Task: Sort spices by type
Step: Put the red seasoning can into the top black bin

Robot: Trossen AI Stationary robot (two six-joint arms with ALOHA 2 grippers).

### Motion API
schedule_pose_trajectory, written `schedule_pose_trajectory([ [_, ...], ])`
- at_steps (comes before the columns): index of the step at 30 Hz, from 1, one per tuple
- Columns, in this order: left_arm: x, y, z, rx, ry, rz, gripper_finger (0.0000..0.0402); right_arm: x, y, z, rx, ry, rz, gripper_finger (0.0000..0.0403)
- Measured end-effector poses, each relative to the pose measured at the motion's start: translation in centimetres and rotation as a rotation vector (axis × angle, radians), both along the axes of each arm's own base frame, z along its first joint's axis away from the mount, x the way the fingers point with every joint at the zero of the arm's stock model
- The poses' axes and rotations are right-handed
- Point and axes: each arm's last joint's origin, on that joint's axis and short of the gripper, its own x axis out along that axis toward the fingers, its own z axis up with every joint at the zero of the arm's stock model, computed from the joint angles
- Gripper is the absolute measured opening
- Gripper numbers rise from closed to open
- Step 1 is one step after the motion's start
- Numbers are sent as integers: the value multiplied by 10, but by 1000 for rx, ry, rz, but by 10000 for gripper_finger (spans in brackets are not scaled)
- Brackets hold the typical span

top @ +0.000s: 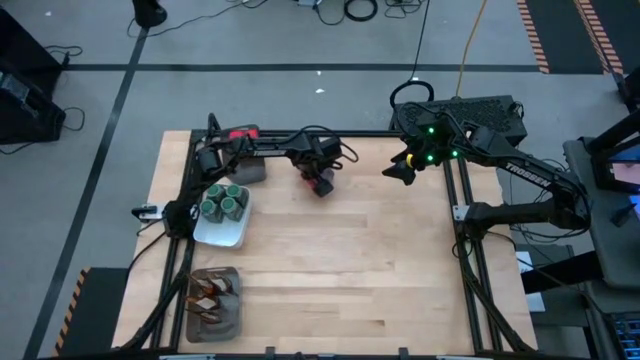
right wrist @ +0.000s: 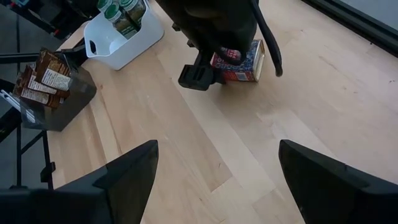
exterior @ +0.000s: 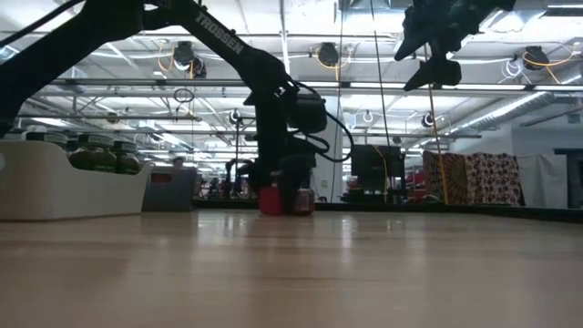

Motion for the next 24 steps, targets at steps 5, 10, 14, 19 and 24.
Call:
schedule_pose_trajectory([
  [5, -3, -1, 0, -9, 29, -16, 337, 0, 0, 0, 0, 0, 0, 315],
  [10, -7, -3, 2, -21, 65, -43, 314, 0, 0, 0, 0, 0, 0, 315],
  [14, -17, -6, 10, -48, 137, -98, 314, 0, 0, 0, -1, 0, 1, 315],
  [19, -33, -13, 31, -118, 260, -171, 333, 0, 0, 0, -14, -1, 11, 315],
  [24, -44, -20, 51, -245, 376, -171, 334, 1, -1, 2, -32, -18, 17, 315],
])
